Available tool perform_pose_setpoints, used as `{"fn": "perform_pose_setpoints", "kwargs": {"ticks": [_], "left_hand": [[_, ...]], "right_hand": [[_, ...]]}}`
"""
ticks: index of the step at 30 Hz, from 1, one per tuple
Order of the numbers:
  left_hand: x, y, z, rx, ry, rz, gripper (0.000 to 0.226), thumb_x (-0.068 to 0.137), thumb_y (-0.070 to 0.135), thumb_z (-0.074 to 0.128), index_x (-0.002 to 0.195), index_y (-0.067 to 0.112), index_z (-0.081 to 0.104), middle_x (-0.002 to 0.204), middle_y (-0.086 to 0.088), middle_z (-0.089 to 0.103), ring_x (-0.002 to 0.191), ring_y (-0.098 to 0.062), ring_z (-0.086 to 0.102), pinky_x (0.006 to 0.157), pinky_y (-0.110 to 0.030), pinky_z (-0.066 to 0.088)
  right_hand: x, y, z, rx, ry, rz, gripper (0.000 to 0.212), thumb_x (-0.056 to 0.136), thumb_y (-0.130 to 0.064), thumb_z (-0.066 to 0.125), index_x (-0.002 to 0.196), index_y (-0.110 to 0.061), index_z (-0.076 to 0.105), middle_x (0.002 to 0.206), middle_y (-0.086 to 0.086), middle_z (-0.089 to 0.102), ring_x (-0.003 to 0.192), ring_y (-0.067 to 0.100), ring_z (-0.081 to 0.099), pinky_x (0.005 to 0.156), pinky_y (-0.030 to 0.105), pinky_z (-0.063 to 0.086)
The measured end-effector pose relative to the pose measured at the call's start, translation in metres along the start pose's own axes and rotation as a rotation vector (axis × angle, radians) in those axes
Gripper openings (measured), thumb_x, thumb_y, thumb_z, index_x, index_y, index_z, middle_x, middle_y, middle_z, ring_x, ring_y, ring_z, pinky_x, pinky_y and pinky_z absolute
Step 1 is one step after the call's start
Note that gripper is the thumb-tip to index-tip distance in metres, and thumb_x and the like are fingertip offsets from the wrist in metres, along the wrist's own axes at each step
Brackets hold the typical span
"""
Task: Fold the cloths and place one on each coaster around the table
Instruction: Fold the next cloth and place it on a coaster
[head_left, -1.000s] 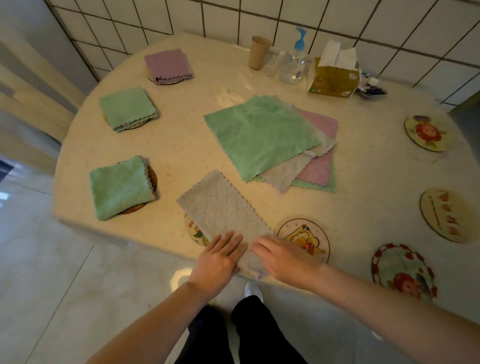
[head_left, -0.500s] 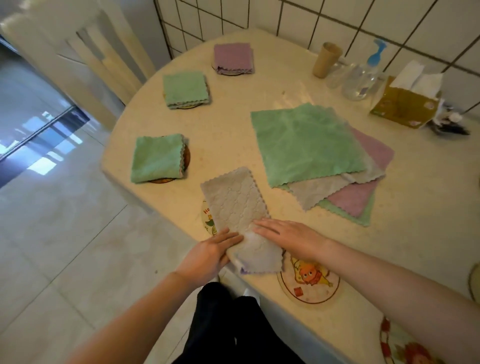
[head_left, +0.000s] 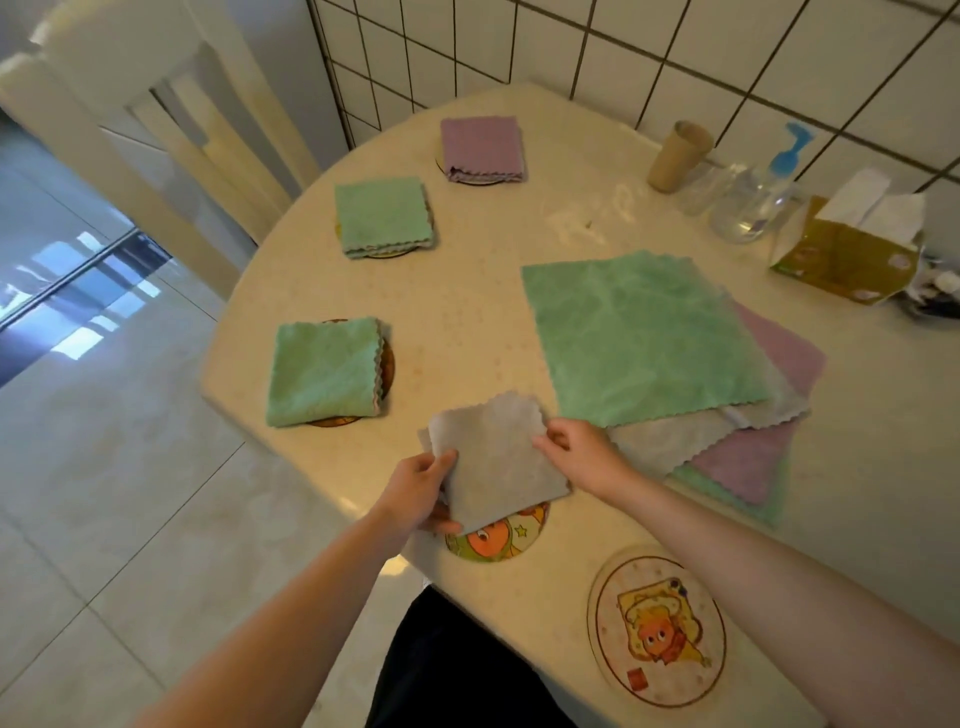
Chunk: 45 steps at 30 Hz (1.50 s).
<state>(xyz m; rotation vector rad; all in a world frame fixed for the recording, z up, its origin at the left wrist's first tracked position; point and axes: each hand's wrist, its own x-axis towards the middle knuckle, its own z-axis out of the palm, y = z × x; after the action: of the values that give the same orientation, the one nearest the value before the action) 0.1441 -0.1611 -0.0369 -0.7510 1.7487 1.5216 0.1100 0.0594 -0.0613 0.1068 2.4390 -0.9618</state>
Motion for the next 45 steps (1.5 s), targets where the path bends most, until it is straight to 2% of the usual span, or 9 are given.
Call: {"fn": "perform_pose_setpoints", "kwargs": {"ticks": [9, 13, 19, 22, 25, 28, 35, 39, 45], "left_hand": [[-0.003, -0.011, -0.010, -0.090, -0.088, -0.023, 0.027, 0.099, 0.037, 0.045, 0.106, 0.017, 0.063, 0.092, -0.014, 0.069, 0.071, -0.031, 0.072, 0.061, -0.044, 0.061], [-0.004, -0.007, -0.015, -0.096, -0.101, -0.056, 0.027, 0.097, 0.035, 0.052, 0.101, 0.012, 0.067, 0.077, -0.008, 0.072, 0.062, -0.023, 0.070, 0.060, -0.041, 0.061], [0.025, 0.022, -0.032, 0.001, 0.108, 0.030, 0.032, 0.082, 0.036, 0.073, 0.091, 0.008, 0.061, 0.077, -0.013, 0.069, 0.058, -0.024, 0.066, 0.056, -0.036, 0.060], [0.042, 0.030, -0.038, 0.147, 0.175, 0.154, 0.020, 0.082, 0.029, 0.073, 0.083, 0.011, 0.062, 0.076, -0.008, 0.068, 0.057, -0.020, 0.065, 0.059, -0.042, 0.060], [0.048, 0.031, -0.042, 0.540, 0.319, 0.282, 0.014, 0.084, 0.031, 0.068, 0.081, 0.019, 0.060, 0.075, 0.001, 0.063, 0.066, -0.016, 0.059, 0.057, -0.032, 0.049], [0.049, 0.030, -0.042, 0.649, 0.340, 0.365, 0.011, 0.088, 0.029, 0.062, 0.087, 0.020, 0.057, 0.083, 0.000, 0.060, 0.072, -0.013, 0.054, 0.058, -0.027, 0.041], [0.055, 0.034, -0.034, 0.788, 0.221, 0.356, 0.021, 0.086, 0.038, 0.064, 0.091, 0.019, 0.055, 0.087, 0.000, 0.059, 0.077, -0.017, 0.056, 0.061, -0.027, 0.042], [0.059, 0.044, -0.032, 0.826, 0.136, 0.272, 0.020, 0.087, 0.035, 0.062, 0.079, 0.016, 0.060, 0.069, 0.001, 0.062, 0.060, -0.012, 0.056, 0.048, -0.025, 0.037], [0.061, 0.049, -0.042, 0.712, 0.016, 0.240, 0.027, 0.087, 0.037, 0.063, 0.076, 0.014, 0.057, 0.071, -0.004, 0.058, 0.067, -0.020, 0.054, 0.057, -0.030, 0.039]], "right_hand": [[0.002, -0.012, 0.002, -0.093, 0.015, 0.006, 0.025, 0.096, -0.042, 0.044, 0.072, -0.034, 0.042, 0.063, -0.010, 0.049, 0.056, 0.002, 0.046, 0.049, 0.021, 0.032], [0.006, -0.016, 0.003, -0.145, -0.002, 0.031, 0.021, 0.095, -0.041, 0.048, 0.080, -0.026, 0.049, 0.065, -0.010, 0.049, 0.056, 0.004, 0.044, 0.051, 0.023, 0.033], [0.004, -0.024, 0.001, -0.205, -0.013, 0.068, 0.022, 0.096, -0.039, 0.046, 0.087, -0.020, 0.050, 0.069, -0.009, 0.051, 0.056, 0.006, 0.045, 0.049, 0.023, 0.033], [0.000, -0.031, 0.001, -0.302, 0.007, 0.108, 0.026, 0.098, -0.041, 0.040, 0.090, -0.018, 0.049, 0.074, -0.005, 0.055, 0.061, 0.012, 0.051, 0.051, 0.027, 0.037], [-0.004, -0.037, 0.003, -0.495, 0.070, 0.166, 0.031, 0.100, -0.042, 0.031, 0.097, -0.016, 0.048, 0.083, 0.002, 0.062, 0.069, 0.019, 0.059, 0.053, 0.031, 0.043], [-0.013, -0.036, 0.008, -0.518, 0.185, 0.234, 0.033, 0.100, -0.038, 0.028, 0.098, -0.014, 0.050, 0.080, 0.000, 0.060, 0.065, 0.016, 0.056, 0.044, 0.027, 0.034], [-0.037, -0.022, 0.032, -0.114, 0.151, 0.512, 0.043, 0.092, -0.057, 0.034, 0.092, -0.017, 0.048, 0.080, 0.000, 0.061, 0.069, 0.016, 0.060, 0.066, 0.038, 0.055], [-0.032, -0.027, 0.031, 0.183, 0.149, 0.575, 0.037, 0.088, -0.048, 0.051, 0.100, -0.013, 0.052, 0.089, 0.001, 0.060, 0.078, 0.015, 0.059, 0.069, 0.034, 0.053], [-0.036, -0.028, 0.032, 0.532, 0.192, 0.634, 0.032, 0.084, -0.037, 0.062, 0.103, -0.012, 0.057, 0.099, 0.006, 0.064, 0.088, 0.020, 0.061, 0.068, 0.032, 0.053]]}}
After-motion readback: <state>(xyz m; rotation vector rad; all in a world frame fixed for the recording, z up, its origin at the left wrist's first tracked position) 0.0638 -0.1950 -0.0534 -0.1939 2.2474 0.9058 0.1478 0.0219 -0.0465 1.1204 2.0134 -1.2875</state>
